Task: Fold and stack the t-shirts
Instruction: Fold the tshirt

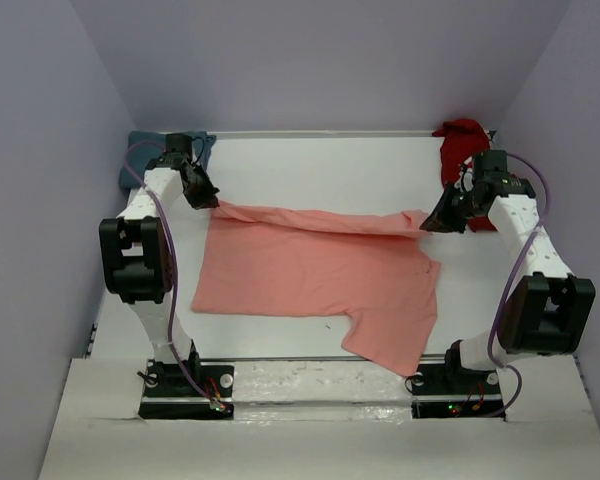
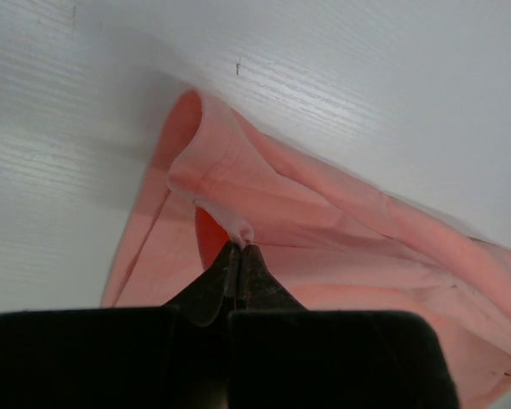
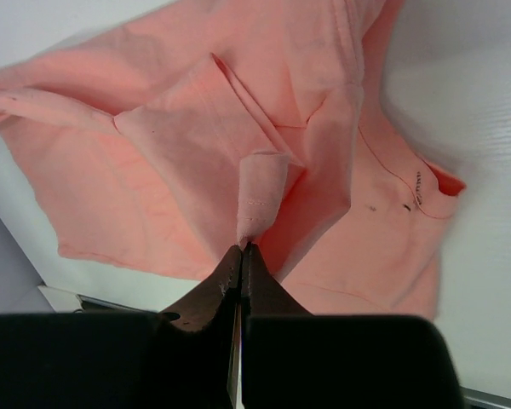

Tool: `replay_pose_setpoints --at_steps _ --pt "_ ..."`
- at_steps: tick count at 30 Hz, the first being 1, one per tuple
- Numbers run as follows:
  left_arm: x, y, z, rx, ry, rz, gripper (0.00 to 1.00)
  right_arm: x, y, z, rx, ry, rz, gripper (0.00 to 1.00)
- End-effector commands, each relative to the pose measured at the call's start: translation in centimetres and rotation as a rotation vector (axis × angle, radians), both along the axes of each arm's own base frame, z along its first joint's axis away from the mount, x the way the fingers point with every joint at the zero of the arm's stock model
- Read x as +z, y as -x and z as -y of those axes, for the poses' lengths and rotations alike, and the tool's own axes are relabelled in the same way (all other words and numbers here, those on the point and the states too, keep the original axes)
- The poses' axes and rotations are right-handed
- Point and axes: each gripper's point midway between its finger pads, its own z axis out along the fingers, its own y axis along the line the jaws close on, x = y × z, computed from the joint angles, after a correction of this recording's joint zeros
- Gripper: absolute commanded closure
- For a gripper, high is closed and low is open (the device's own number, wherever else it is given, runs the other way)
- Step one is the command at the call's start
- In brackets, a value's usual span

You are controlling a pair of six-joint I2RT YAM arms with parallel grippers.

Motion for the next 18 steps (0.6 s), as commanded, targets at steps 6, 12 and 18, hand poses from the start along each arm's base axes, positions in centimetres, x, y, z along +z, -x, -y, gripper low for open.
replay_pose_setpoints --at_steps 6,12,18 --pt "-0.3 2.2 0.4 -0.034 0.018 -0.043 1.00 -3.7 2.6 0.8 0.030 0.031 -0.171 1.00" --pt "-2.8 3.9 1.0 -0.025 0.057 -0.129 1.00 -6.0 3.3 0.7 0.039 0.023 -0.249 1.00" --pt "-4.9 5.2 1.1 -0.047 0.056 -0.214 1.00 -6.8 3.2 0.8 0.049 0.025 -0.284 0.42"
